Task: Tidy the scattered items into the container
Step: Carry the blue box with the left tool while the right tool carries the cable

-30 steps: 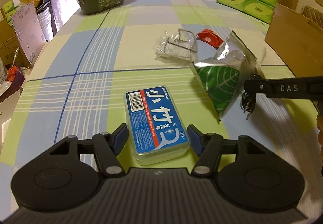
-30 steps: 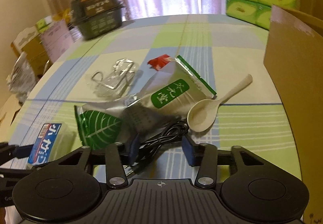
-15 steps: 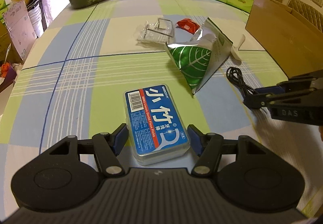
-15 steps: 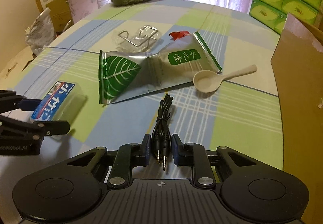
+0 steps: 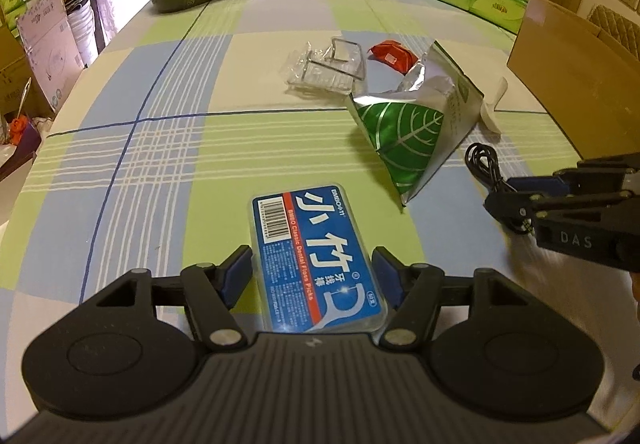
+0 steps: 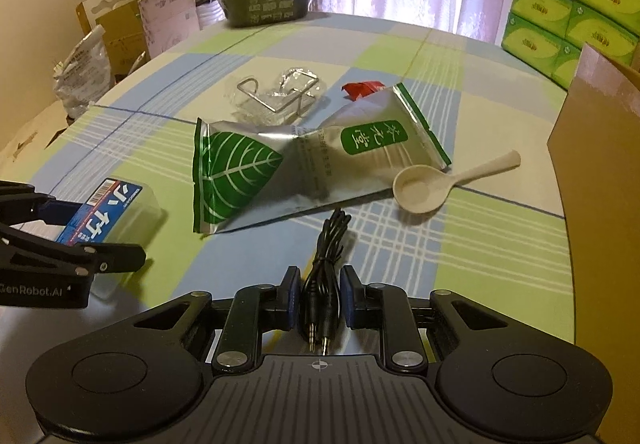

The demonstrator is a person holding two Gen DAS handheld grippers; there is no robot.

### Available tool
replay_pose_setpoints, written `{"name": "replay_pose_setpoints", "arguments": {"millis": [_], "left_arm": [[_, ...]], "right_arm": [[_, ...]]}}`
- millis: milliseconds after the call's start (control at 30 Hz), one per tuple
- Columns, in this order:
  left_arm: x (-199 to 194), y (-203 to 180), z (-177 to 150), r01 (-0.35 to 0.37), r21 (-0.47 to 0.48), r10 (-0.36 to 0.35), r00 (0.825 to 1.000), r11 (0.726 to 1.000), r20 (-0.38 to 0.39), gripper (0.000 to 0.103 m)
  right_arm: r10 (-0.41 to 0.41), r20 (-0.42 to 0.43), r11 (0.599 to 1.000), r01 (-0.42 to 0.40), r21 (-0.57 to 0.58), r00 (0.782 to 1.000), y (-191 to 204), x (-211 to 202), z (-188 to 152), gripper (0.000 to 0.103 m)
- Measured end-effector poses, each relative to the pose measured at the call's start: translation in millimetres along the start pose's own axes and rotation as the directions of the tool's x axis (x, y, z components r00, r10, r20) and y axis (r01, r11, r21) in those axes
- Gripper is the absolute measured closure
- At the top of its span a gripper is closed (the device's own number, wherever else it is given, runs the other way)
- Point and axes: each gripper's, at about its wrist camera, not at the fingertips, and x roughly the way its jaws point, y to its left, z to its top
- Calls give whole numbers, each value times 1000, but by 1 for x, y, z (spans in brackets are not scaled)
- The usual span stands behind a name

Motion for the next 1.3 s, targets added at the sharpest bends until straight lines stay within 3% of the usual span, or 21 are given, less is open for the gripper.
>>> {"name": "replay_pose_setpoints", "arguments": {"millis": [300,767,1067,1300], "left_arm": [[-16,-7,-12,5,-3,-5,1000,1000,-3,49],[-76,-47,-19,73,8,-73,997,997,36,49],[-119,-96,-12,128,78,-135,986,989,93,49],[-135,-150,5,194,169,-216,969,966,120,49]], "right_arm": [[-9,12,1000,10,-12,1000,4,-10,-5,83],[-53,103,996,45,71,993,7,-112,-30,83],[-145,217,985,119,128,965,-17,-190,-32,83],[-250,248,960,208,185,936,-60,-233,-42,83]]}}
